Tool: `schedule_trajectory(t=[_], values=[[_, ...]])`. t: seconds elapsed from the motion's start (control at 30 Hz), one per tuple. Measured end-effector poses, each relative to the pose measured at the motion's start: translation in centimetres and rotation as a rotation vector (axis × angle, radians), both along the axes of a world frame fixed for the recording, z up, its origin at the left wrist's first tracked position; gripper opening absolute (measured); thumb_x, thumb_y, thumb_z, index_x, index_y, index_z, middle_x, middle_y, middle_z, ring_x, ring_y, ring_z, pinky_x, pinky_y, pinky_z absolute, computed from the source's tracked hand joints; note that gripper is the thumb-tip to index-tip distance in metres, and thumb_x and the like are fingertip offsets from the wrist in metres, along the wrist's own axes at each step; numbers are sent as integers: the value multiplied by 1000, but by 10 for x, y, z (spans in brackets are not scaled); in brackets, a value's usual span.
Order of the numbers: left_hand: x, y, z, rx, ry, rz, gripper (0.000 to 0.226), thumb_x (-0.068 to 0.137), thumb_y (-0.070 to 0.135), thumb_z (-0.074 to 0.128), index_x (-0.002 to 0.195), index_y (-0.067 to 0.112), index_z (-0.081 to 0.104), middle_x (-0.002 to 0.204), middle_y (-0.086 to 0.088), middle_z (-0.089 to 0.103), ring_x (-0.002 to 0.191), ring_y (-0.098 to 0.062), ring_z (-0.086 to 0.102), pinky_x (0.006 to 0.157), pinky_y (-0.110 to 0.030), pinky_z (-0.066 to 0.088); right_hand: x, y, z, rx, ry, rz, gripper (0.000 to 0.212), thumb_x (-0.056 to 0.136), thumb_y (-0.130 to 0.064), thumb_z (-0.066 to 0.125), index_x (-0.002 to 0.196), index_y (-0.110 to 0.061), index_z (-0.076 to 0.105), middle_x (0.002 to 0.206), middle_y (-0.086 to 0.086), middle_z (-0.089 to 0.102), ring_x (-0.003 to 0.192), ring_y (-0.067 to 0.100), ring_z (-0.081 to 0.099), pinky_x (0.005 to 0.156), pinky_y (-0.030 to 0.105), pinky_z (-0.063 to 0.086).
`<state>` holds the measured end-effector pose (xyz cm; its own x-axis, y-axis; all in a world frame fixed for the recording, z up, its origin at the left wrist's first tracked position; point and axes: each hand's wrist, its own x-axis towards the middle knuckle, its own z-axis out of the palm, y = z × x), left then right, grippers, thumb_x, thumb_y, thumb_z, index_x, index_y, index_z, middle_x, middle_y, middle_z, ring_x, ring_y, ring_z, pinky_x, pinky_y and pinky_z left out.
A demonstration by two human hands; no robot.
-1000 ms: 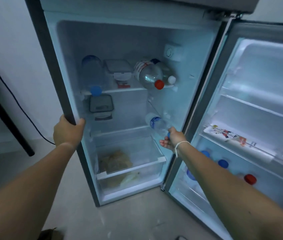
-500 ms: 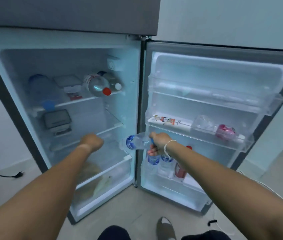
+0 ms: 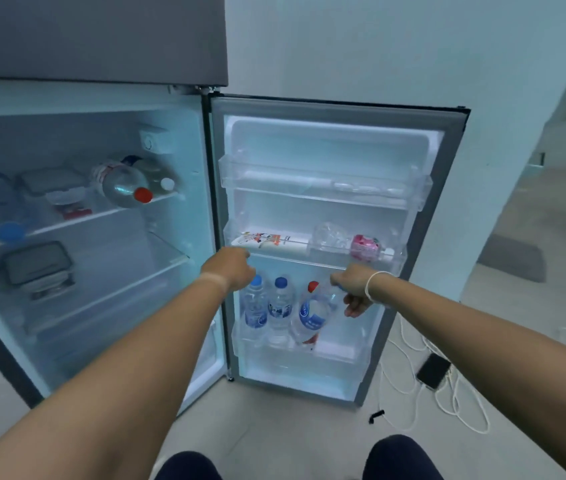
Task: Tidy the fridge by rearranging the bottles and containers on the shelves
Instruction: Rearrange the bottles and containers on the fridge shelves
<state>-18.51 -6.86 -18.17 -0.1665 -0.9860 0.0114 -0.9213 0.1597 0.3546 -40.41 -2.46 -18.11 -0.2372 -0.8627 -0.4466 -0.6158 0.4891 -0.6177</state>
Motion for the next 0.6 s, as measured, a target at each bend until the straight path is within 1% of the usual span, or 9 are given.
schedule_trajectory(t=[0.07, 0.13, 0.23, 0.3, 0.37, 0.43, 0.47, 0.53, 0.6], values=[[-18, 0, 3, -46, -65, -66, 50, 91, 20, 47, 140, 18, 44, 147, -7, 45, 131, -27, 46, 102, -34, 41, -13, 5, -2, -11, 36, -19, 27, 98, -24, 40, 101, 3, 41, 70, 16, 53, 47, 27, 57, 41, 28, 52], [-36, -1, 3, -84, -135, -141, 53, 91, 21, 47, 143, 20, 39, 149, -7, 40, 134, -27, 42, 104, -37, 39, -26, 8, -8, -27, 69, -36, 28, 98, -25, 39, 98, 3, 42, 71, 15, 55, 48, 27, 58, 43, 28, 52], [-58, -6, -2, -96, -229, -227, 57, 91, 21, 48, 146, 20, 32, 152, -10, 34, 137, -30, 35, 106, -44, 39, -42, 9, -20, -46, 123, -65, 33, 97, -25, 39, 82, 3, 48, 69, 16, 56, 48, 28, 59, 47, 31, 52], [-70, -8, -7, -136, -252, -253, 58, 92, 21, 47, 147, 18, 29, 149, -12, 35, 137, -32, 34, 104, -44, 39, -50, 6, -30, -57, 123, -90, 34, 96, -24, 40, 72, -1, 47, 72, 18, 56, 49, 30, 60, 52, 33, 53], [-77, -11, -12, -234, -240, -258, 55, 92, 21, 46, 145, 15, 33, 138, -14, 45, 128, -31, 42, 100, -41, 41, -56, 3, -39, -64, 104, -120, 32, 96, -22, 41, 71, -2, 46, 77, 20, 55, 56, 36, 62, 53, 31, 51], [-83, -19, -16, -347, -252, -266, 51, 92, 23, 46, 141, 14, 39, 129, -14, 50, 118, -31, 48, 98, -40, 43, -61, -3, -49, -64, 57, -167, 34, 95, -18, 43, 64, -6, 42, 75, 17, 53, 75, 41, 68, 48, 27, 45], [-84, -22, -18, -386, -259, -269, 48, 92, 25, 46, 139, 14, 43, 127, -13, 51, 115, -31, 49, 97, -40, 43, -61, -5, -52, -52, 57, -166, 36, 95, -18, 43, 61, -7, 41, 72, 16, 53, 82, 42, 68, 45, 24, 42], [-86, -31, -21, -423, -271, -272, 41, 94, 27, 44, 132, 14, 50, 126, -13, 51, 112, -32, 51, 96, -41, 42, -63, -12, -62, -39, 80, -132, 37, 95, -19, 42, 60, -7, 40, 67, 15, 49, 78, 42, 67, 40, 22, 38], [-86, -41, -24, -438, -274, -272, 37, 96, 28, 41, 127, 14, 54, 124, -13, 54, 108, -33, 53, 94, -42, 42, -65, -21, -72, -37, 108, -116, 37, 95, -19, 42, 60, -6, 39, 69, 16, 46, 69, 39, 64, 39, 22, 37]])
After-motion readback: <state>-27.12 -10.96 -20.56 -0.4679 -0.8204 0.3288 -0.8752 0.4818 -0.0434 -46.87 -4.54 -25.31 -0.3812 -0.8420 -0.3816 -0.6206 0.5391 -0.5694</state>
